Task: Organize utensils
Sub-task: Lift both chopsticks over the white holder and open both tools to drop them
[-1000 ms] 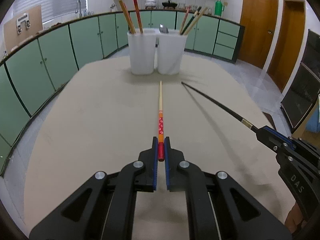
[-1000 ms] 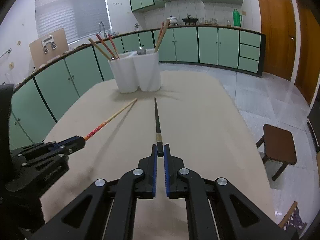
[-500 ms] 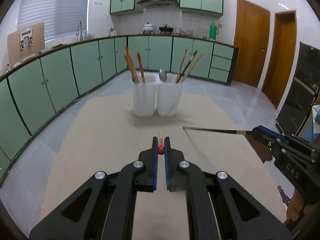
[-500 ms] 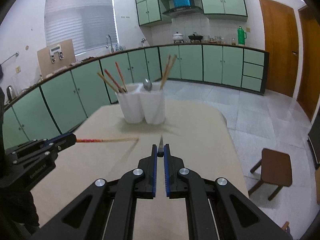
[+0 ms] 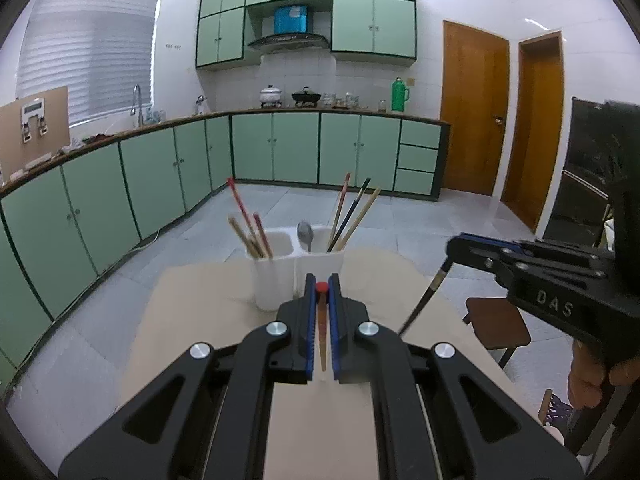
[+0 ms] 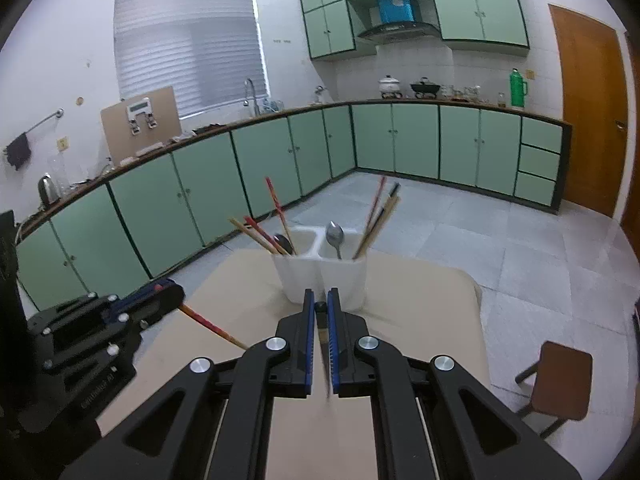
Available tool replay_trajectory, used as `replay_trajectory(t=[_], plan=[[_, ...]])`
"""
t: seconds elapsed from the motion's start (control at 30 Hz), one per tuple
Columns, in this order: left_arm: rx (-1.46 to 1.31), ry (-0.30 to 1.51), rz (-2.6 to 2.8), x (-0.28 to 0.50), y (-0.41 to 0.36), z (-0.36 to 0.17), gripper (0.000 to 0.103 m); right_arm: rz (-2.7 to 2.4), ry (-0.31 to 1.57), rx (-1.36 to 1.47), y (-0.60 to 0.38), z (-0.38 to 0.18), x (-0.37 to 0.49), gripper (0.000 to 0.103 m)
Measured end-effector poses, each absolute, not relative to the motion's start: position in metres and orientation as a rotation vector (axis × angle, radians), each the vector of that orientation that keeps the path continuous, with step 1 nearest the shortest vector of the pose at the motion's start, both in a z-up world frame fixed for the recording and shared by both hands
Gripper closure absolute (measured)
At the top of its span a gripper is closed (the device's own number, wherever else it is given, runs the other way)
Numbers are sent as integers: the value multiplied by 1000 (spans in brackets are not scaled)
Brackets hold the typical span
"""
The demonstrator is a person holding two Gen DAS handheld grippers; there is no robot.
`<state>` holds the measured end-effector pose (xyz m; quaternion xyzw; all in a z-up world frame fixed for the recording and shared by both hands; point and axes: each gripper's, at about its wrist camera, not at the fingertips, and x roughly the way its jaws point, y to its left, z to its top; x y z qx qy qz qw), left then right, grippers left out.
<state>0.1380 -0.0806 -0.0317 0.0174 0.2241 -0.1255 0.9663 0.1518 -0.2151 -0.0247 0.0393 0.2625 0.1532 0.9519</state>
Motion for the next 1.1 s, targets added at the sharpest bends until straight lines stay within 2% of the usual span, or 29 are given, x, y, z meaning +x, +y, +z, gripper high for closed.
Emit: replay_trajectory(t=[0.53,1.1], plan=[[54,354,-300,132,-69,22,98,360,417,57,-211,39,164,97],[68,231,-268,191,-77,79,98,306,288,46,-209,91,230,97]])
